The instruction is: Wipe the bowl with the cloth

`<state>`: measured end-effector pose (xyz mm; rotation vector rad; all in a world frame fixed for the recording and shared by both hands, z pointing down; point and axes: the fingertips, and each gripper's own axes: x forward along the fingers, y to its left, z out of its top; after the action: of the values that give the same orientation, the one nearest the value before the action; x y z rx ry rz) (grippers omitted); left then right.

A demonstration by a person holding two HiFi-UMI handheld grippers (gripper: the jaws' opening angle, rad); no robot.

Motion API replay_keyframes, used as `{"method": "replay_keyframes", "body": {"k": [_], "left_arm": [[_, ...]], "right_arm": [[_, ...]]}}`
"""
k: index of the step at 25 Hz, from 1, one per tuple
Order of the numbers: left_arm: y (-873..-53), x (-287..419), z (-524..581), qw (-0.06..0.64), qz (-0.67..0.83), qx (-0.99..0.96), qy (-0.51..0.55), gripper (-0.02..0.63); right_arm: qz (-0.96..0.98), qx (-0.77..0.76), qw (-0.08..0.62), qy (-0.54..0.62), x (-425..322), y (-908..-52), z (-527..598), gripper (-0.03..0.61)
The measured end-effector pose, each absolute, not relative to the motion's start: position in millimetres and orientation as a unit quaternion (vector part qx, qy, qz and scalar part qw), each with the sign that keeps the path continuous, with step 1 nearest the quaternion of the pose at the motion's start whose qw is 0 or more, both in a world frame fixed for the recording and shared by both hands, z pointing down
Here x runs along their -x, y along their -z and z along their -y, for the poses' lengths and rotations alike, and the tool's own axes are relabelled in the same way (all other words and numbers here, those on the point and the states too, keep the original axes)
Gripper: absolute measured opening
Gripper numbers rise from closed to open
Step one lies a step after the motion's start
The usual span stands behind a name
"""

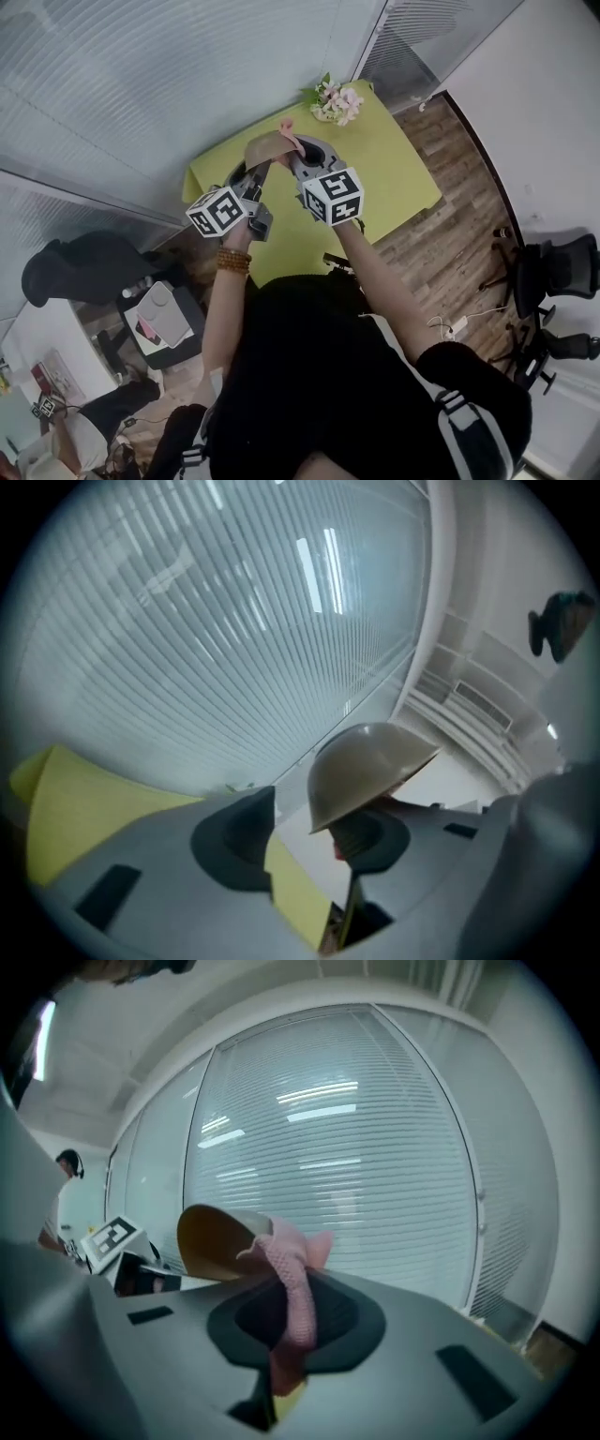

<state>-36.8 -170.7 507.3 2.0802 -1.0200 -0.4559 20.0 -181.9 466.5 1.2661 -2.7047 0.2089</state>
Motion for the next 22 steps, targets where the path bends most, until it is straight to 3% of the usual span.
{"method": "replay_keyframes", "body": {"k": [1,5,8,9,10,15,22], "left_arm": [[-509.4,40.8,170.7,0.358,0.418,-0.821,0.152,0.177],[-511.1,48.7,170.3,0.257,0.474,-0.841,0.055,0.184],[-509.0,45.5,169.7,0.213,0.489,-0.846,0.015,0.159],[-508.4,43.9,169.7,0.212,0.49,-0.845,0.015,0.11],[-508.1,42.6,170.2,0.225,0.487,-0.843,0.026,0.055],[-504.8,44.8,171.8,0.341,0.443,-0.818,0.135,0.025],[-502.1,31.0,163.3,0.447,0.357,-0.78,0.254,0.021]], "right_arm": [[0.897,-0.43,0.088,-0.045,-22.2,-464.9,180.8,0.02],[0.879,-0.442,0.161,0.079,-18.0,-456.9,173.2,0.026],[0.851,-0.448,0.218,0.169,-15.6,-452.5,171.6,0.026],[0.841,-0.446,0.234,0.198,-13.1,-451.9,170.9,0.026],[0.833,-0.445,0.245,0.22,-10.6,-451.0,170.4,0.026],[0.851,-0.452,0.199,0.176,-5.2,-444.1,170.7,0.021],[0.912,-0.398,0.068,-0.077,-7.1,-461.2,176.2,0.017]]}}
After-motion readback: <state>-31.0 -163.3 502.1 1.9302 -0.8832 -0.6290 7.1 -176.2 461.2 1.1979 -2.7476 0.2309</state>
